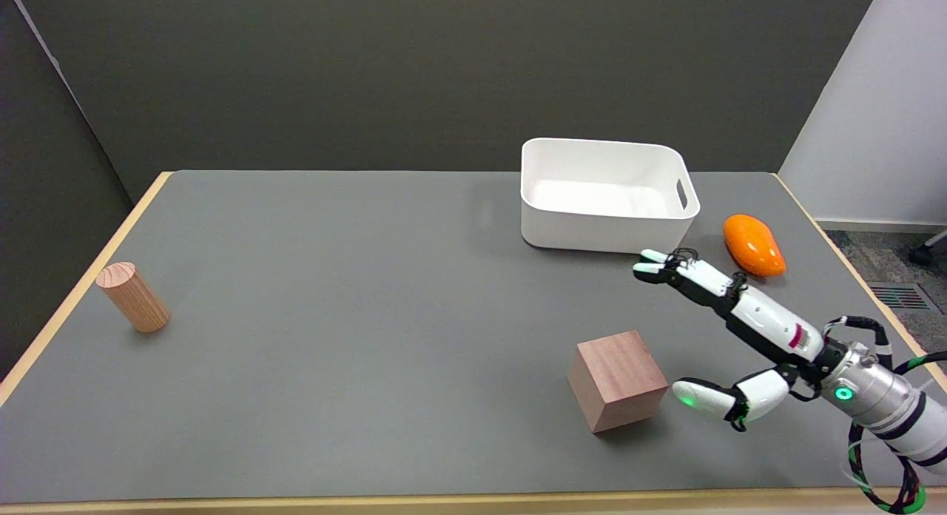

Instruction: Pick up wooden cube.

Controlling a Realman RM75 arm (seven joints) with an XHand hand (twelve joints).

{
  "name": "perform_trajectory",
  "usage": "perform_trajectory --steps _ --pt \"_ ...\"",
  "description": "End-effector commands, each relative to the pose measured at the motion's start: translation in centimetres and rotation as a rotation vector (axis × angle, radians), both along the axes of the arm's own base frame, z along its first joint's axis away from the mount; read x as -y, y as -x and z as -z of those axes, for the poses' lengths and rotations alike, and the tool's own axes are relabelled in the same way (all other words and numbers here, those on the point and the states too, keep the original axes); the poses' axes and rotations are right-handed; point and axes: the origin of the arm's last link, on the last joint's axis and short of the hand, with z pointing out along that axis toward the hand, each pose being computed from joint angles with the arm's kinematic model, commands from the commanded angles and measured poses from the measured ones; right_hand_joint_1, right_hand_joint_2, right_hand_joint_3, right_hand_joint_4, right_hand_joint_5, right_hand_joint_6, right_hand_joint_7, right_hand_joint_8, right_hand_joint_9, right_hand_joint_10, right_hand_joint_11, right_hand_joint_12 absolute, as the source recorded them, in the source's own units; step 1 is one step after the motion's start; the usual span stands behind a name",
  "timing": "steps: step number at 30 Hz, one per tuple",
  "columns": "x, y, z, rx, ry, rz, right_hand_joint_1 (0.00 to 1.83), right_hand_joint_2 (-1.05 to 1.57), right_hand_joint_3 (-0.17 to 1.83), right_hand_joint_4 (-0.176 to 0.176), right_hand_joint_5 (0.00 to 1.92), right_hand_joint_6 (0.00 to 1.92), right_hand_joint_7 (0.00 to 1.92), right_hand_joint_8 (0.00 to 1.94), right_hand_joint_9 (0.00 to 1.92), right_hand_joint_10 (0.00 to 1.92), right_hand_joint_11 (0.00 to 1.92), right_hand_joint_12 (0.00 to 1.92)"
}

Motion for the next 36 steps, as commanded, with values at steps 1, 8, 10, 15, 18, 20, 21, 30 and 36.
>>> perform_trajectory --steps 1,8,10,15,18,20,21,30,36 --pt "1.5 0.2 2.7 -0.146 -0.004 -0.063 0.59 0.51 0.90 -0.044 0.07 0.42 0.04 0.21 0.00 0.41 0.00 0.95" --pt "0.7 -1.1 2.4 -0.174 0.013 -0.090 0.58 0.51 0.91 -0.040 0.10 0.43 0.05 0.28 0.00 0.48 0.00 0.99" --pt "0.1 -1.4 1.7 -0.162 0.035 -0.088 0.58 0.51 0.91 -0.041 0.10 0.43 0.06 0.29 0.00 0.48 0.00 1.00" --pt "-0.8 -1.7 1.5 -0.135 0.036 -0.099 0.58 0.52 0.90 -0.041 0.11 0.42 0.06 0.30 0.00 0.51 0.00 1.00" --pt "-1.2 -1.5 1.5 -0.135 0.032 -0.088 0.60 0.56 0.82 -0.043 0.15 0.34 0.09 0.26 0.00 0.54 0.00 1.01" --pt "-1.2 -1.3 1.5 -0.135 0.036 -0.077 0.60 0.56 0.82 -0.043 0.15 0.34 0.09 0.26 0.00 0.55 0.00 1.02" --pt "-1.2 -1.2 1.5 -0.136 0.039 -0.070 0.60 0.56 0.82 -0.044 0.15 0.34 0.10 0.26 0.00 0.55 0.00 1.02" --pt "-0.5 0.2 1.9 -0.181 0.045 0.006 0.61 0.56 0.82 -0.045 0.15 0.34 0.10 0.26 0.00 0.56 0.00 1.03" --pt "0.4 1.0 3.0 -0.246 0.030 0.059 0.61 0.52 0.90 -0.044 0.10 0.41 0.07 0.30 0.00 0.52 0.00 1.02"
